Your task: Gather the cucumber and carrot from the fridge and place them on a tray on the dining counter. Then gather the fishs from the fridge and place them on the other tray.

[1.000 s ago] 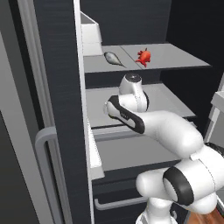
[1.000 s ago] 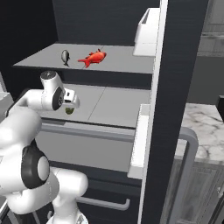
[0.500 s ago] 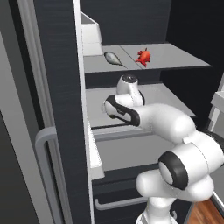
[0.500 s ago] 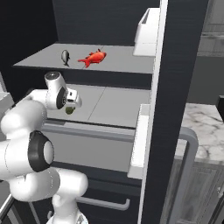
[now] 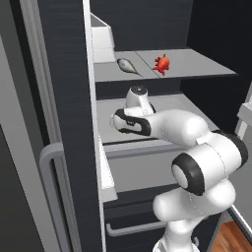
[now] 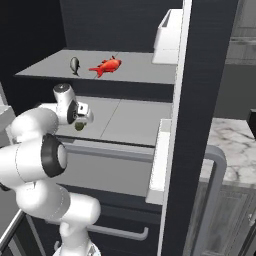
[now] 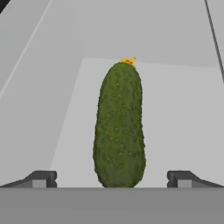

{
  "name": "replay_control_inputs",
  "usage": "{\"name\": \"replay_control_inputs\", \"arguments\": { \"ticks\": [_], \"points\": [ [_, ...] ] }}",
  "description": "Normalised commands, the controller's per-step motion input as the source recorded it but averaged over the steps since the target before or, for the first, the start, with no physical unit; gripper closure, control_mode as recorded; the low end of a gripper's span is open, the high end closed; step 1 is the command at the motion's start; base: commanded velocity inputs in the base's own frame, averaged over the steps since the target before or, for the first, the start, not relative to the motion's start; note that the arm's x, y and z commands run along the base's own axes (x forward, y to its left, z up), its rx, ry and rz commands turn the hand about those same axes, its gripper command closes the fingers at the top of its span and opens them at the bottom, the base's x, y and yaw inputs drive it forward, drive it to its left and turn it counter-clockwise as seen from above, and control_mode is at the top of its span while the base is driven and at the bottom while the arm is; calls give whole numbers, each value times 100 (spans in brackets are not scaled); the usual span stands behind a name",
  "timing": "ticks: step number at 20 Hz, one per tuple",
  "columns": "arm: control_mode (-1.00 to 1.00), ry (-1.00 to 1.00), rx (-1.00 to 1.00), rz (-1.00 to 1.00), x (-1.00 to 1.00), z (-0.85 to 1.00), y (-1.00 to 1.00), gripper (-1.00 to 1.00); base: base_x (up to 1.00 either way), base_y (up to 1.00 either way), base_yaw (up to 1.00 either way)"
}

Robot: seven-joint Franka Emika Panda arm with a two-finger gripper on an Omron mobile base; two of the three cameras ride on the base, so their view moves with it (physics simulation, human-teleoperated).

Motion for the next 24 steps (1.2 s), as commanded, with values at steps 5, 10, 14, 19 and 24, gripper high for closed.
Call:
{"name": "replay_control_inputs", "arguments": {
  "ticks": [5, 10, 14, 19, 24],
  "points": [
    [-100, 1, -2, 0, 9, -26, 2, -100, 0, 0, 0],
    [-100, 1, 0, 0, 7, -20, 0, -100, 0, 0, 0],
    [-100, 2, 0, 0, 15, -22, 1, -100, 0, 0, 0],
    [-100, 4, -1, 0, 16, -27, 9, 100, 0, 0, 0],
    [-100, 2, 0, 0, -3, -23, 6, 100, 0, 0, 0]
  ]
}}
